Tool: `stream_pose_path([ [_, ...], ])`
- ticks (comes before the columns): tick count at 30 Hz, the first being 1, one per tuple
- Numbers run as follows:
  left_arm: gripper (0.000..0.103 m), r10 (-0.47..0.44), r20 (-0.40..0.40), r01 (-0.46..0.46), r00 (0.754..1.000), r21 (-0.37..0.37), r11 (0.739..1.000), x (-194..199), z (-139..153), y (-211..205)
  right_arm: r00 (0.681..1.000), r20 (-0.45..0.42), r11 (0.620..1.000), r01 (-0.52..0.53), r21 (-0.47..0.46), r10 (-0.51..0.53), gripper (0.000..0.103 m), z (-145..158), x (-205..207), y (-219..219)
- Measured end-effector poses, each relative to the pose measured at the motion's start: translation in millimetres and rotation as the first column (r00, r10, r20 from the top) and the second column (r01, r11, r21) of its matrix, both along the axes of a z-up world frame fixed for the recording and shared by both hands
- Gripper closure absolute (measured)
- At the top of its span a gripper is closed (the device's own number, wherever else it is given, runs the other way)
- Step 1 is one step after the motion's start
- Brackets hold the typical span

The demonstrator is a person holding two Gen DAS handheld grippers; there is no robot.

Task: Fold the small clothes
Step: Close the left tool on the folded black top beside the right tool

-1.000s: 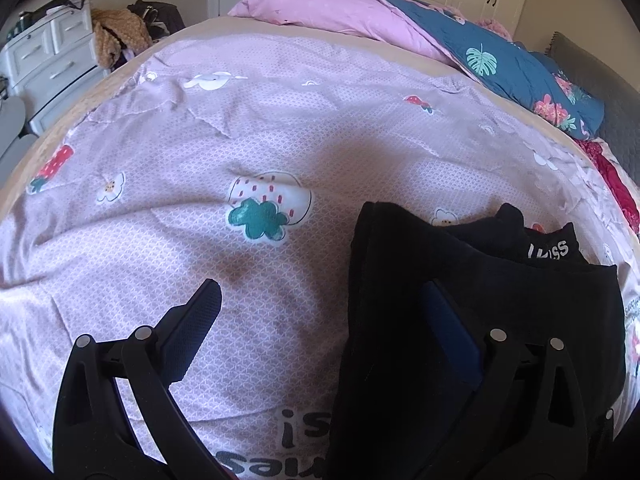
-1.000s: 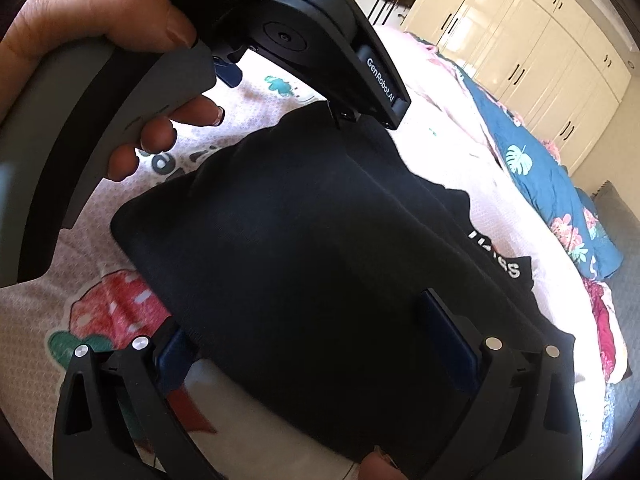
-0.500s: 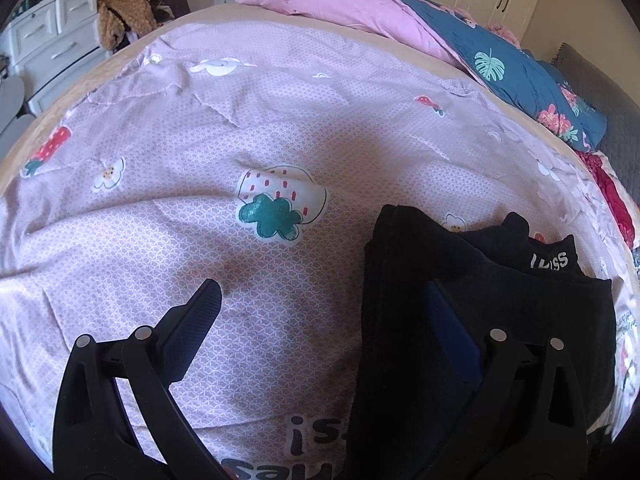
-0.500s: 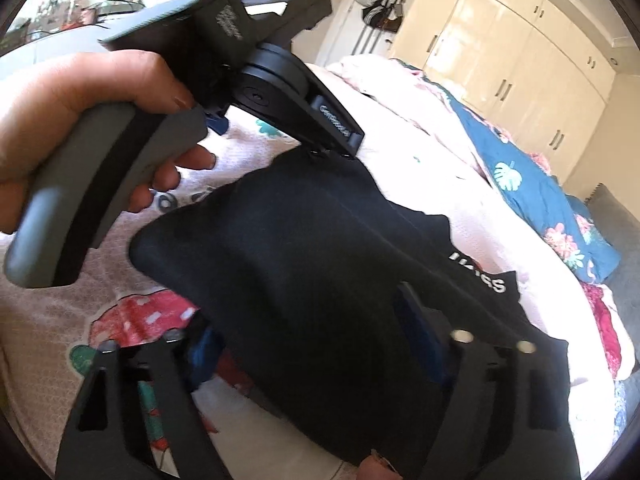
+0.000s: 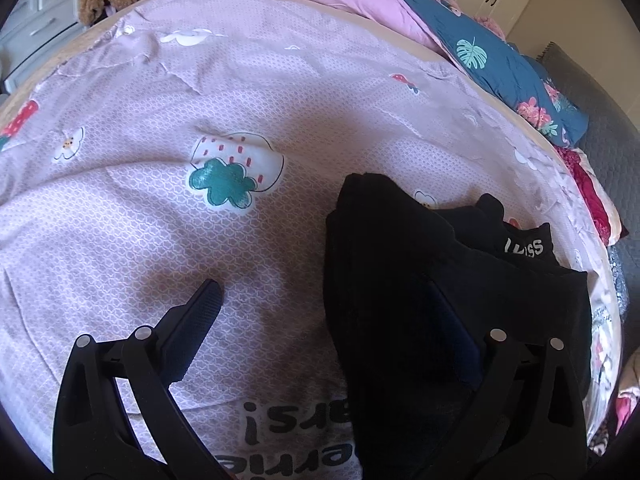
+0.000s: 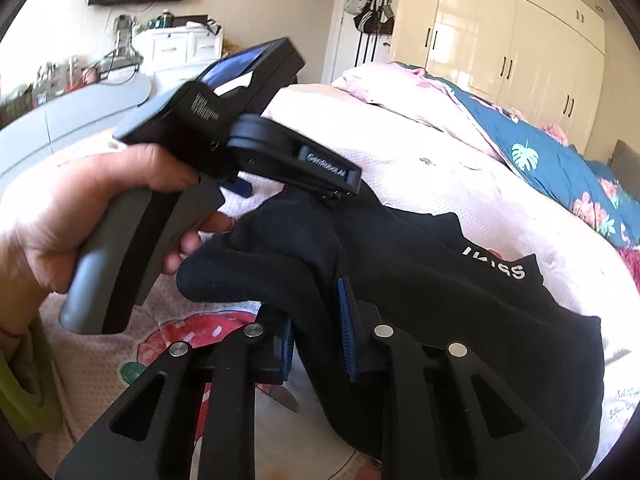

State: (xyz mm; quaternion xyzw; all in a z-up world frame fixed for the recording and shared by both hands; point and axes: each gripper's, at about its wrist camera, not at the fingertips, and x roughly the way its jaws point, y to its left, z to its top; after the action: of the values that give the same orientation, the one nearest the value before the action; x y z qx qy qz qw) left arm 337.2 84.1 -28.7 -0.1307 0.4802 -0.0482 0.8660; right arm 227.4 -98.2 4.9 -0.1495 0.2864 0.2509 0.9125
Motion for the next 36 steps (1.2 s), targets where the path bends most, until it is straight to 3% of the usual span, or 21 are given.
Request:
stream_pose_path([
  [14, 0.012, -0.037, 0.006, 0.037, 0.999, -0.145, 0.989, -3.1, -2.9, -9.0, 0.999, 0.013, 0.998, 0.029, 0.046, -0.03, 0.087, 4.0, 1.1, -12.8],
  [19, 0.049, -0.079, 0.018, 0.081, 0.997, -0.204, 0.976, -4.9, -2.2, -19.0, 0.999, 0.026, 0.999, 0.029, 0.025, -0.029, 0.087, 1.0, -4.5, -9.6],
  [26, 0.085, -0.083, 0.074, 0.097, 0.994, -0.209, 0.973, -10.4, 8.6, -22.3, 0.999, 0.035, 0.999, 0.036, 0.026, -0.037, 0.087, 1.0, -9.4, -10.8],
  [31, 0.093, -0.093, 0.123, 0.114, 0.988, -0.177, 0.978, -16.3, 21.1, -29.0, 0.997, 0.06, 0.998, 0.046, 0.033, -0.048, 0.093, 4.2, -16.3, -15.4],
  [36, 0.095, -0.106, 0.175, 0.134, 0.979, -0.155, 0.979, -25.1, 36.1, -38.9, 0.994, 0.09, 0.998, 0.06, 0.037, -0.063, 0.095, 10.5, -23.2, -23.2],
])
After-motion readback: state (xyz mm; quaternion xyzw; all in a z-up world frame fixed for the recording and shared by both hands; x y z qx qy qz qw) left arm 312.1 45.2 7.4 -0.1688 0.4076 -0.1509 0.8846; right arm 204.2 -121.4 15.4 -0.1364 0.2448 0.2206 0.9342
